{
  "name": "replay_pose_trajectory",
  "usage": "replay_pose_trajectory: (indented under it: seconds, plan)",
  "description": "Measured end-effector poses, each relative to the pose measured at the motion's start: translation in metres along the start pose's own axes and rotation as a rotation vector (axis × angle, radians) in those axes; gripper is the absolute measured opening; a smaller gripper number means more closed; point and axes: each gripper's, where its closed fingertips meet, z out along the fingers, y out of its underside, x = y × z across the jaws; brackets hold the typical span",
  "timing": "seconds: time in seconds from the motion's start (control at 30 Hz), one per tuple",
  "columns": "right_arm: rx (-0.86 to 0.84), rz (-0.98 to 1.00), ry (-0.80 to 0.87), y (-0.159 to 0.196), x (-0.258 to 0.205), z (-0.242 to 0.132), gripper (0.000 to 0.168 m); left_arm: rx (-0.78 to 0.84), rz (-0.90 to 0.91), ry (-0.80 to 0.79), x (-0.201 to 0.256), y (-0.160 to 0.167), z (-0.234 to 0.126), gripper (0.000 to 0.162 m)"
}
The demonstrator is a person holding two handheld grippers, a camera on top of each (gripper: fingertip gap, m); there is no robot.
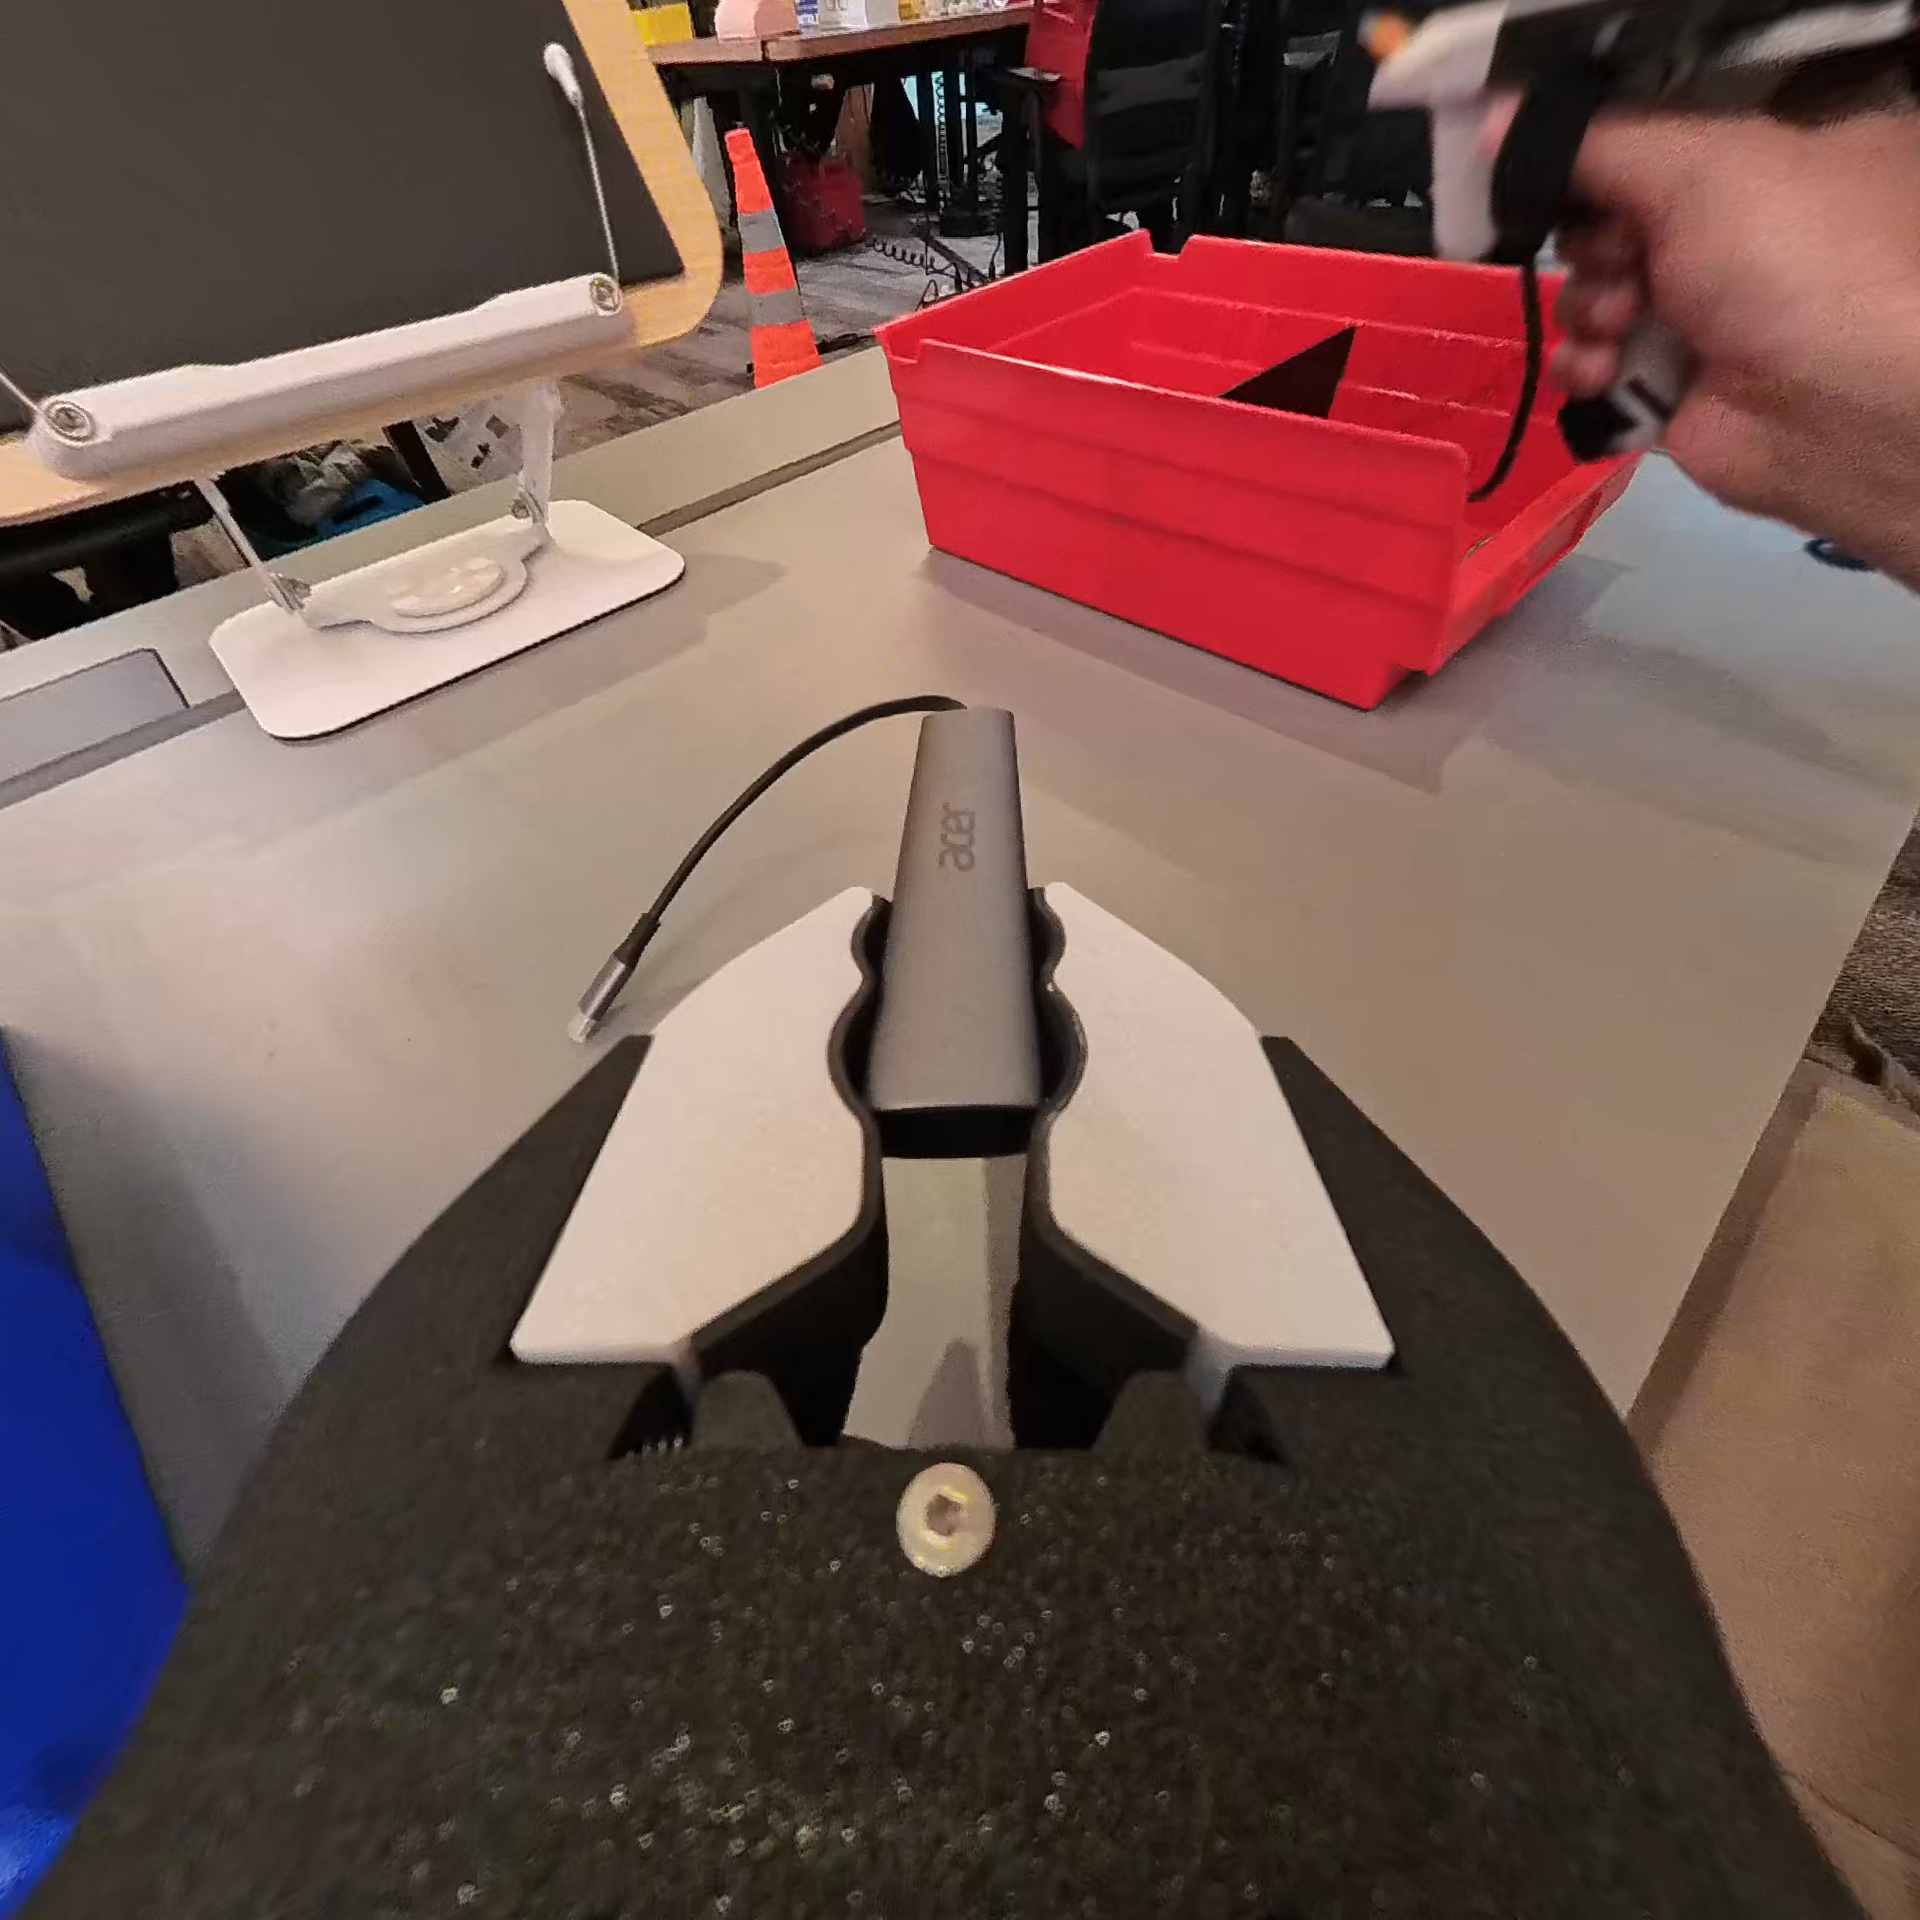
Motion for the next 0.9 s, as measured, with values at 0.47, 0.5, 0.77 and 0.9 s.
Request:
replay_pose_trajectory:
  seconds: [0.47, 0.5, 0.77, 0.9]
  plan:
    - [-0.755, -0.269, 0.138, 0.133, 0.049, -0.013, 0.016, -0.019, 0.018, 0.043, 0.010, 0.002, 0.004, 0.025]
    - [-0.807, -0.273, 0.211, 0.139, 0.060, -0.014, 0.032, -0.022, 0.018, 0.046, 0.011, 0.003, 0.005, 0.025]
    - [-0.673, -0.247, 0.226, 0.083, 0.067, -0.020, 0.047, -0.014, 0.028, 0.055, 0.012, 0.001, 0.002, 0.025]
    - [-0.409, -0.263, -0.081, 0.012, 0.008, -0.041, 0.039, -0.007, 0.025, 0.082, 0.013, 0.001, 0.001, 0.025]
